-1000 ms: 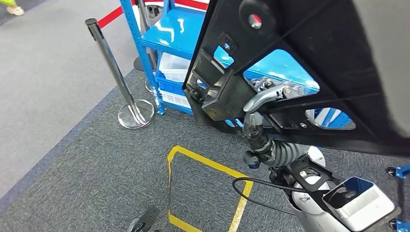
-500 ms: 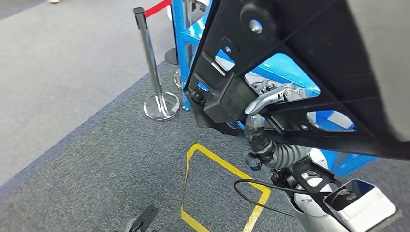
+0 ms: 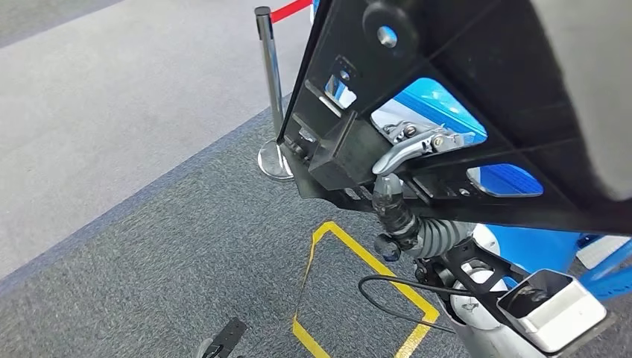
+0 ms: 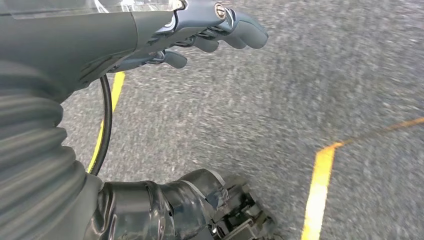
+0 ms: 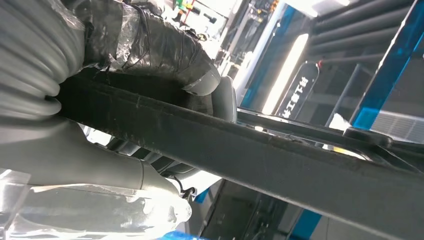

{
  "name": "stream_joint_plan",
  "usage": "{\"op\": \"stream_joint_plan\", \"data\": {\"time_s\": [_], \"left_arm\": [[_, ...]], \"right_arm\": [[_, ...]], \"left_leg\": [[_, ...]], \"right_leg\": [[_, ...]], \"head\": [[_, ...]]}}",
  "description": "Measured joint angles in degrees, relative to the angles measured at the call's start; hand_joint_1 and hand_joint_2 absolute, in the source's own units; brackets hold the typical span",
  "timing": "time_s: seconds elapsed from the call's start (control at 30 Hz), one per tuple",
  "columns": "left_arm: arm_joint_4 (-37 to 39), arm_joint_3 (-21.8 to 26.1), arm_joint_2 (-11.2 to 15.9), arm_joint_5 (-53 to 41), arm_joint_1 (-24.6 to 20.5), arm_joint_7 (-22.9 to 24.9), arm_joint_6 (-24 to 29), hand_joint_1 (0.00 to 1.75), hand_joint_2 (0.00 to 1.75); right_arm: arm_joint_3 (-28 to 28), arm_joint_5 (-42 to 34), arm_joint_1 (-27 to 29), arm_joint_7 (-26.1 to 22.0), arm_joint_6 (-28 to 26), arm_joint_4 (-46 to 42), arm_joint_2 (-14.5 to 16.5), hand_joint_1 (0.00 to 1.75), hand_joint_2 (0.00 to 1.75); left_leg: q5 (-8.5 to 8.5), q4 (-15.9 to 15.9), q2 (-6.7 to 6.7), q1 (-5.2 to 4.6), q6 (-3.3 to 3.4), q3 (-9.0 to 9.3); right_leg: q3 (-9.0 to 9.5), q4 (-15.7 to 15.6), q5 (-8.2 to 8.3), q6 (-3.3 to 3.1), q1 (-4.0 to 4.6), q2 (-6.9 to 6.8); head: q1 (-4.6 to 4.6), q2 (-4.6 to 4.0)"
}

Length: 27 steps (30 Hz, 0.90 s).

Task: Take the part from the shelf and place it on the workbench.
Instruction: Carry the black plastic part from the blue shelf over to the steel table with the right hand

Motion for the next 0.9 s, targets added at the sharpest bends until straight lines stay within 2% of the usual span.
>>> {"op": "stream_joint_plan", "data": {"time_s": [0.03,0.1,0.13,0.17,0.2,0.23,0.3,0.37,0.4,0.43,0.47,0.5,0.53,0.6,0.67,0.73,0.77,0.8,0.87,0.9], "left_arm": [[0.0,0.0,0.01,-0.03,-0.02,0.02,0.04,0.0,1.75],[0.0,0.0,0.04,-0.11,-0.25,0.04,0.13,0.0,1.75],[0.0,0.0,0.05,-0.13,-0.34,0.05,0.16,0.0,1.75],[0.0,0.0,0.08,-0.15,-0.35,0.06,0.2,0.0,1.75],[0.0,0.0,0.1,-0.16,-0.28,0.07,0.22,0.0,1.75],[0.0,0.0,0.11,-0.19,-0.1,0.08,0.23,0.0,1.75],[0.01,0.0,0.13,-0.31,0.12,0.09,0.22,0.0,1.75],[0.01,0.0,0.13,-0.43,0.08,0.1,0.21,0.0,1.75],[0.0,0.0,0.13,-0.45,0.08,0.1,0.21,0.0,1.75],[0.0,0.0,0.13,-0.47,0.13,0.1,0.2,0.0,1.75],[0.0,0.0,0.13,-0.48,0.21,0.12,0.2,0.0,1.75],[0.0,0.0,0.13,-0.49,0.29,0.14,0.19,0.0,1.75],[0.0,0.0,0.13,-0.51,0.33,0.15,0.19,0.0,1.75],[0.0,0.0,0.13,-0.55,0.27,0.19,0.18,0.0,1.75],[0.0,0.0,0.16,-0.56,0.22,0.22,0.19,0.0,1.75],[0.01,0.0,0.3,-0.56,0.45,0.25,0.2,0.0,1.75],[0.02,0.0,0.34,-0.57,0.62,0.25,0.21,0.0,1.75],[0.02,0.0,0.4,-0.57,0.69,0.26,0.21,0.0,1.75],[0.02,0.0,0.39,-0.61,0.56,0.25,0.2,0.0,1.75],[0.02,0.0,0.41,-0.63,0.45,0.25,0.19,0.0,1.75]], "right_arm": [[0.0,0.0,-0.01,-0.02,-0.01,0.0,0.0,1.75,1.75],[0.0,0.0,-0.01,-0.12,-0.01,0.0,0.0,1.75,1.75],[0.0,0.0,-0.01,-0.18,-0.02,0.0,0.0,1.75,1.75],[0.0,0.0,0.0,-0.22,-0.04,0.0,0.0,1.75,1.75],[0.0,0.0,0.01,-0.24,-0.07,-0.01,0.0,1.75,1.75],[0.0,0.0,0.01,-0.25,-0.09,-0.01,-0.01,1.75,1.75],[0.0,0.0,0.02,-0.33,-0.14,-0.02,-0.02,1.75,1.75],[0.0,-0.02,0.21,-0.43,-0.16,-0.02,-0.03,1.75,1.75],[0.0,-0.04,0.42,-0.46,-0.16,-0.02,-0.04,1.75,1.75],[0.0,-0.07,0.66,-0.46,-0.16,-0.02,-0.06,1.75,1.75],[0.0,-0.11,0.86,-0.46,-0.16,-0.02,-0.08,1.75,1.75],[0.0,-0.17,0.96,-0.47,-0.16,-0.02,-0.09,1.75,1.75],[0.0,-0.24,0.99,-0.5,-0.16,-0.02,-0.09,1.75,1.75],[0.0,-0.37,1.01,-0.64,-0.16,-0.04,-0.09,1.75,1.75],[0.0,-0.44,1.11,-0.78,-0.14,-0.07,-0.09,1.75,1.75],[0.0,-0.46,1.11,-0.83,-0.11,-0.08,-0.09,1.75,1.75],[0.0,-0.46,1.09,-0.84,-0.08,-0.06,-0.06,1.75,1.75],[0.0,-0.47,1.05,-0.87,-0.06,-0.05,-0.04,1.75,1.75],[0.0,-0.48,1.07,-0.89,-0.02,-0.04,0.0,1.75,1.75],[0.0,-0.47,1.11,-0.9,0.01,-0.04,-0.01,1.75,1.75]], "left_leg": [[2.05,-3.95,0.71,-0.02,0.15,1.97],[4.21,-10.52,2.4,-0.67,0.84,5.4],[4.29,-11.91,2.83,-0.99,1.25,6.03],[4.07,-12.16,2.64,-1.28,1.66,6.07],[4.18,-12.35,2.05,-1.29,2.09,6.02],[4.32,-12.7,1.46,-1.16,2.44,6.23],[4.73,-13.59,0.47,-0.86,3.28,6.86],[4.89,-13.9,-0.56,-0.75,3.86,7.08],[4.88,-13.87,-1.18,-0.79,4.02,7.06],[4.85,-13.8,-1.9,-0.81,4.05,7.06],[4.81,-13.66,-2.65,-0.82,4.04,7.05],[4.72,-13.42,-3.45,-0.8,3.95,7.05],[4.56,-13.06,-4.26,-0.74,3.77,7.02],[4.1,-11.94,-5.76,-0.73,3.14,6.43],[4.02,-11.24,-7.0,-0.57,2.42,5.52],[4.23,-11.0,-7.84,-0.26,1.77,4.9],[4.0,-10.22,-7.06,-0.36,1.47,4.5],[3.27,-8.52,-5.56,-0.49,1.18,3.72],[0.46,-2.54,-1.87,-0.62,0.65,0.87],[-0.97,0.71,-0.94,-0.5,0.47,-0.83]], "right_leg": [[0.22,0.0,-0.15,0.14,0.0,-0.62],[0.59,-0.02,-0.45,0.59,0.23,-1.72],[0.7,-0.05,-0.55,0.84,0.34,-2.22],[0.8,-0.15,-0.6,1.11,0.45,-2.75],[1.01,-0.3,-0.64,1.42,0.5,-3.32],[1.19,-0.28,-0.86,1.72,0.44,-3.33],[0.5,1.95,-2.54,2.1,0.31,-1.29],[-2.72,8.68,-5.85,2.13,0.26,1.54],[-4.66,12.37,-7.19,2.15,0.32,2.15],[-6.0,14.73,-7.57,2.22,0.38,2.4],[-6.42,15.08,-6.86,2.28,0.37,2.51],[-5.69,13.1,-5.08,2.33,0.29,2.64],[-4.21,9.67,-2.85,2.37,0.12,3.09],[-1.42,3.43,-0.41,2.43,-0.4,5.73],[-0.72,1.62,-0.6,2.24,-0.48,7.46],[-0.68,1.42,-0.49,1.62,-0.36,6.42],[-0.52,1.28,-0.44,1.25,-0.4,5.77],[-0.36,1.12,-0.38,0.92,-0.49,5.04],[-0.08,0.98,-0.47,0.49,-0.4,3.51],[-0.04,0.99,-0.54,0.34,-0.28,2.68]], "head": [[0.0,0.01],[0.03,0.0],[0.05,0.0],[0.07,-0.01],[0.08,-0.01],[0.11,-0.01],[0.28,0.0],[0.53,0.0],[0.62,0.0],[0.65,-0.01],[0.67,-0.01],[0.68,-0.01],[0.69,-0.01],[0.68,0.0],[0.71,0.0],[0.78,0.0],[0.62,-0.01],[0.33,-0.01],[-0.21,-0.01],[-0.32,-0.01]]}}
